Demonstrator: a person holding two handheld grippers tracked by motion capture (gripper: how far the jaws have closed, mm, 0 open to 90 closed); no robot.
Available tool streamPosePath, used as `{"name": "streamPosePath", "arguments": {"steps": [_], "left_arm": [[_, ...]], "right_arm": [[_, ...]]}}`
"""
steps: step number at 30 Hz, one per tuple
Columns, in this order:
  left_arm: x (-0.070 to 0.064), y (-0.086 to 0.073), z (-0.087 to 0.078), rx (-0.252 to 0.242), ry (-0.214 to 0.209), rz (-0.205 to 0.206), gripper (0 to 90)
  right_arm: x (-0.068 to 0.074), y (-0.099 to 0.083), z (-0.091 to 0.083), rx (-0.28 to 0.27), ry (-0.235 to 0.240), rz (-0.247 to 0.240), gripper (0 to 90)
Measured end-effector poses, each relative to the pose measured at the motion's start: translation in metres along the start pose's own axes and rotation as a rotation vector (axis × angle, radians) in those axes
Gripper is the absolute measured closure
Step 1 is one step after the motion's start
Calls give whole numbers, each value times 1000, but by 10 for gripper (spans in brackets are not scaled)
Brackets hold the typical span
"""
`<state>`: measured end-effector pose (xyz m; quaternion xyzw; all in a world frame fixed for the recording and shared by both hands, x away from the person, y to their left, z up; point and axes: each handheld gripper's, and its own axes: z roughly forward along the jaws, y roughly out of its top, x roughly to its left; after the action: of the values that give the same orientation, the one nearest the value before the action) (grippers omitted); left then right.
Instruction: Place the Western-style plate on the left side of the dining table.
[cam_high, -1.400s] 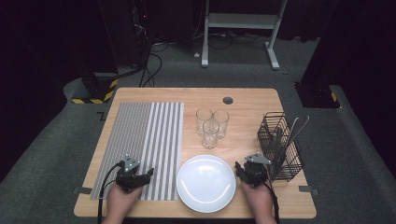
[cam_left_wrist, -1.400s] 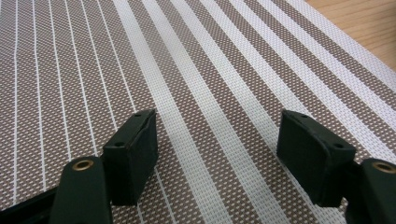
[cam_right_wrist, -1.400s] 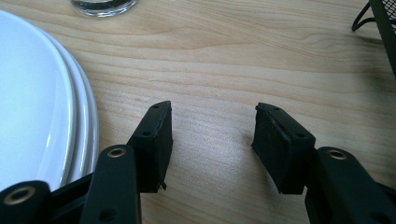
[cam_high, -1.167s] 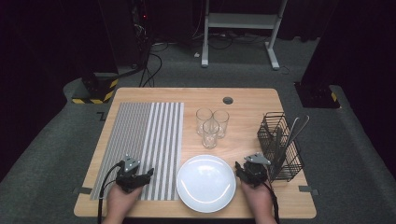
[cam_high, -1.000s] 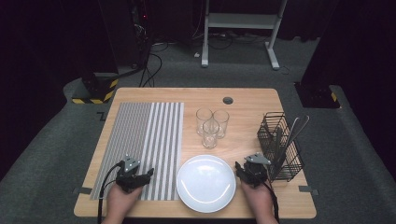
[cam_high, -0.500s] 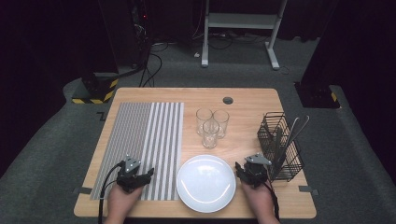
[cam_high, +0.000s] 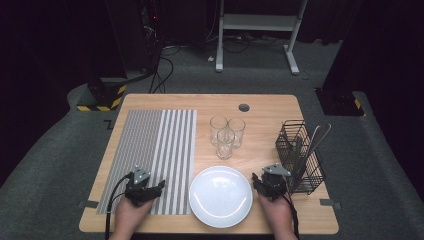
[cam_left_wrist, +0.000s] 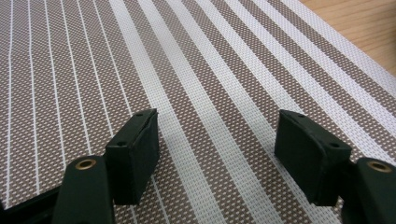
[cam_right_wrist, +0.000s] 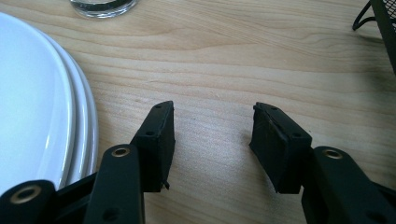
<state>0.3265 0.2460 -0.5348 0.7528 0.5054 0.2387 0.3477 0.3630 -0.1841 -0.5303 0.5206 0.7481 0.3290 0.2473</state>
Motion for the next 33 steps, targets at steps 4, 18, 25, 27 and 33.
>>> {"name": "streamPosePath", "arguments": {"steps": [4,18,25,27,33], "left_arm": [[-1,0,0,1,13,-13,300],[-5,-1,-1,-2,37,-28,305],[-5,-1,-1,-3,33,-29,312],[-5,-1,-1,-4,23,-25,322],[-10,2,-1,-3,10,17,378]], "right_arm": [[-1,0,0,-3,9,10,495],[5,-4,-7,-27,24,-74,527],[0,-8,-15,-67,75,-58,516],[1,-10,-18,-81,78,-58,516],[2,-9,-28,-139,105,-50,519]]}}
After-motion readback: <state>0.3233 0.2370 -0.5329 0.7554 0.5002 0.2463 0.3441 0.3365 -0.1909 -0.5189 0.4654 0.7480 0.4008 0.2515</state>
